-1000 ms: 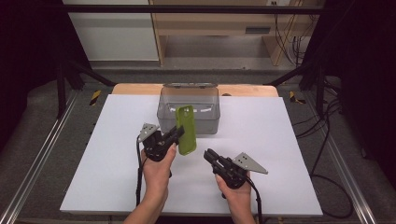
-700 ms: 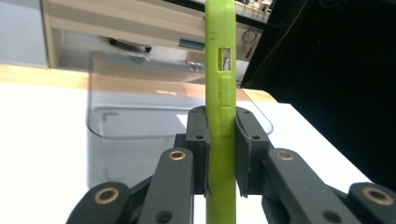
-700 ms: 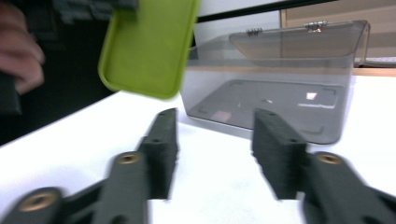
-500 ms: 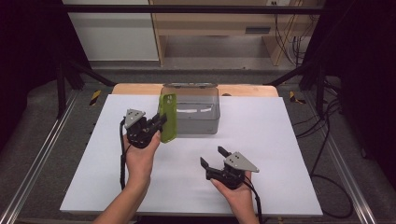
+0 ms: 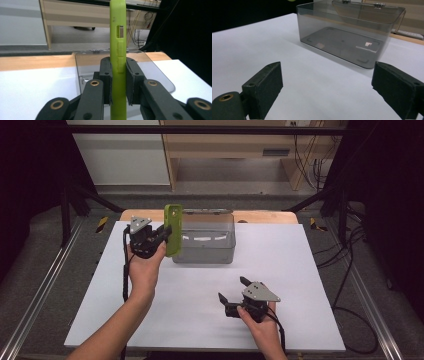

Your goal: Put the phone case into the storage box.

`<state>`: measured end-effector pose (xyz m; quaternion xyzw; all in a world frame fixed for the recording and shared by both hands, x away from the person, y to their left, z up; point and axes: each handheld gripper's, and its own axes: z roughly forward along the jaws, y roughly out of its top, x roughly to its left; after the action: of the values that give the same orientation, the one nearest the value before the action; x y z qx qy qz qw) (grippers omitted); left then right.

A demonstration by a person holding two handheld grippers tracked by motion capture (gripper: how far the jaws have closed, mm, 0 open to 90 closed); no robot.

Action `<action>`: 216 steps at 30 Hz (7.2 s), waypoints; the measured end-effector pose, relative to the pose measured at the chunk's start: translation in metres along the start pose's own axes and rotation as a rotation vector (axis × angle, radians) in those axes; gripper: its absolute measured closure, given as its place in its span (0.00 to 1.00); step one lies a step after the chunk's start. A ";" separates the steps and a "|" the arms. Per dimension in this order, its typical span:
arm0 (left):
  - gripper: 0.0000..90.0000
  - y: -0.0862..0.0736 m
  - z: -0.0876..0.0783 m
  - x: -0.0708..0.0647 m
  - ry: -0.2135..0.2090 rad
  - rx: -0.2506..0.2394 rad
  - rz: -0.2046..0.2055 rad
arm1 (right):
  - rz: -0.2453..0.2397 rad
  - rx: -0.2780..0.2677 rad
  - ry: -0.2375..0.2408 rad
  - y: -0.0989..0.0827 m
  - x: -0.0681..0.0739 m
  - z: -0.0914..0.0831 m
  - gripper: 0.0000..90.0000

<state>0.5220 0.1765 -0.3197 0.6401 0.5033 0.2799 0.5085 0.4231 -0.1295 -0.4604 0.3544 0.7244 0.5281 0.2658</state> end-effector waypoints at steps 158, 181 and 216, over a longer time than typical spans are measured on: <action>0.86 -0.008 0.108 0.013 0.185 0.230 0.126 | -0.047 0.019 -0.142 -0.031 -0.048 -0.050 0.05; 0.86 -0.012 0.115 0.015 0.186 0.263 0.134 | -0.043 0.030 -0.140 -0.032 -0.047 -0.049 0.05; 0.86 -0.022 0.122 0.015 0.178 0.303 0.135 | -0.042 0.040 -0.137 -0.032 -0.047 -0.049 0.05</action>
<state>0.6253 0.1445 -0.3828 0.7143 0.5386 0.2901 0.3398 0.4071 -0.2009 -0.4758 0.3798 0.7221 0.4824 0.3188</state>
